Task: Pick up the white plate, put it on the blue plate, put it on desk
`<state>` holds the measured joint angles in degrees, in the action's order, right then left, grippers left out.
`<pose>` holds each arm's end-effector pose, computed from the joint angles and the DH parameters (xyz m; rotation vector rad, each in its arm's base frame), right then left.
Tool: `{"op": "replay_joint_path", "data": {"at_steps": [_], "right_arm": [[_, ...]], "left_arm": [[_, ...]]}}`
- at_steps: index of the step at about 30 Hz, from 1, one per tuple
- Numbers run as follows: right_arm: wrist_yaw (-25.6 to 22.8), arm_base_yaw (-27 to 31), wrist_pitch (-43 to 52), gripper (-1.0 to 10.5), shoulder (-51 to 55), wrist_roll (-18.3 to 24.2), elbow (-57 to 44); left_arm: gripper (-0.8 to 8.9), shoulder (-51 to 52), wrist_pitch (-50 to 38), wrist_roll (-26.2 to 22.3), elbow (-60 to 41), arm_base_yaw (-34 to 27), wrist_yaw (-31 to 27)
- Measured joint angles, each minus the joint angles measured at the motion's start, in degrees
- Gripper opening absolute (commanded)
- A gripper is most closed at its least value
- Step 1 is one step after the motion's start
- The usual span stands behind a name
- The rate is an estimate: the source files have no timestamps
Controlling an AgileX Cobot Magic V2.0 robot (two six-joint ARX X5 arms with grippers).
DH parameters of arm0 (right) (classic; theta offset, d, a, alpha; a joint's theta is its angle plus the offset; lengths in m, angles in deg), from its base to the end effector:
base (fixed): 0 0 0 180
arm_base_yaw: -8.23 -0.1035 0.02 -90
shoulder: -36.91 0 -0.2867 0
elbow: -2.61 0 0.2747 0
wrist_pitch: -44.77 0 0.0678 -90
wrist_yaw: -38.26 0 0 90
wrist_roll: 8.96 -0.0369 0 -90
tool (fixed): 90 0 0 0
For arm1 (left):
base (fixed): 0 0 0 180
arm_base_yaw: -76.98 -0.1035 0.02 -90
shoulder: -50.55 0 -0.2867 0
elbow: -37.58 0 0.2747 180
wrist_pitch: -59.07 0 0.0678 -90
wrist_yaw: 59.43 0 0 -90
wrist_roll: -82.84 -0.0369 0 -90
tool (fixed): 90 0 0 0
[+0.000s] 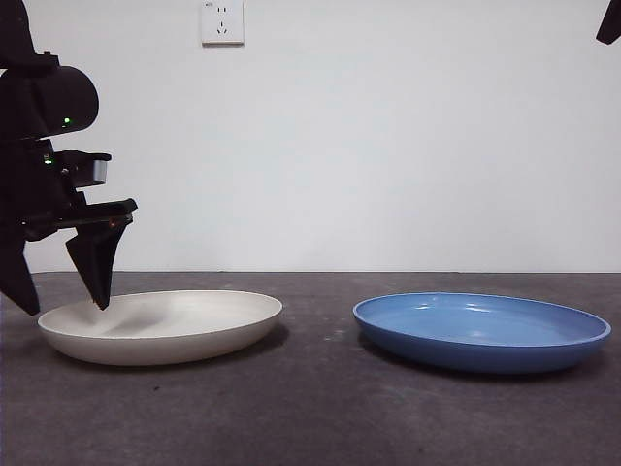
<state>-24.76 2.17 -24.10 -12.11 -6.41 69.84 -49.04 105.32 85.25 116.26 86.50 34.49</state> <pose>0.1541 0.0332 0.3279 0.1222 0.8683 0.5574 0.3595 -0.0629 0.1917 0.0204 1.1771 -0.1823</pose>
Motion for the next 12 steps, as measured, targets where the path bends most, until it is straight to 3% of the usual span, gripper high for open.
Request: {"op": "replay_joint_path", "data": {"at_steps": [3,12], "right_arm": [[0.0,0.0,0.0,4.6,0.0,0.0,0.0],[0.0,0.0,0.0,4.6,0.0,0.0,0.0]], "left_arm": [[2.14,0.0,0.8,0.0,0.0,0.2,-0.1],[2.11,-1.9,3.5,0.0,0.0,0.4,-0.2]]}}
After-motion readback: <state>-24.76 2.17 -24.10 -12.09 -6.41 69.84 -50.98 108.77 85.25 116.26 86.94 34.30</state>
